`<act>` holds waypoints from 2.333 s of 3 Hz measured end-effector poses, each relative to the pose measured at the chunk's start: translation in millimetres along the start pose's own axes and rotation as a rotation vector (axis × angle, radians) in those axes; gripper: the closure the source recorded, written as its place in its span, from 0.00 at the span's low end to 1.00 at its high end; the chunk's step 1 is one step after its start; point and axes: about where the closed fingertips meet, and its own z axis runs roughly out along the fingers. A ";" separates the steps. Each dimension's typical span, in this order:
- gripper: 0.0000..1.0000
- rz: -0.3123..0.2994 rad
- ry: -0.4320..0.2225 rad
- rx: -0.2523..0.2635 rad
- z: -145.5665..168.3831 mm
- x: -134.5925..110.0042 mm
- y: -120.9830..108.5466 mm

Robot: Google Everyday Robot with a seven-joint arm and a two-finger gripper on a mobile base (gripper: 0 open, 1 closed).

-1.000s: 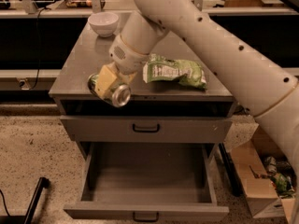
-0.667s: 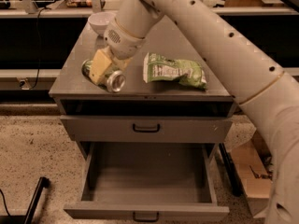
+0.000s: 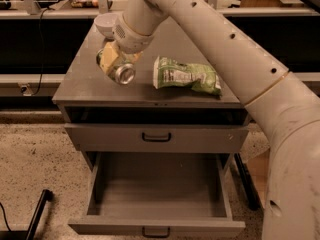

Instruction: Pick green can from middle drawer and place on counter

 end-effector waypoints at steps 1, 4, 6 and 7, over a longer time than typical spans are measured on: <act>1.00 0.137 0.062 -0.081 13.1 8.6 26.9; 0.37 0.277 0.086 -0.084 27.1 8.5 44.4; 0.00 0.274 0.080 -0.080 32.4 8.1 43.4; 0.00 0.279 0.088 -0.086 28.3 9.7 46.1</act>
Offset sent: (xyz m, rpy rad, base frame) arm 0.0603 -0.0289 -0.0384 0.0982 0.0915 -0.4508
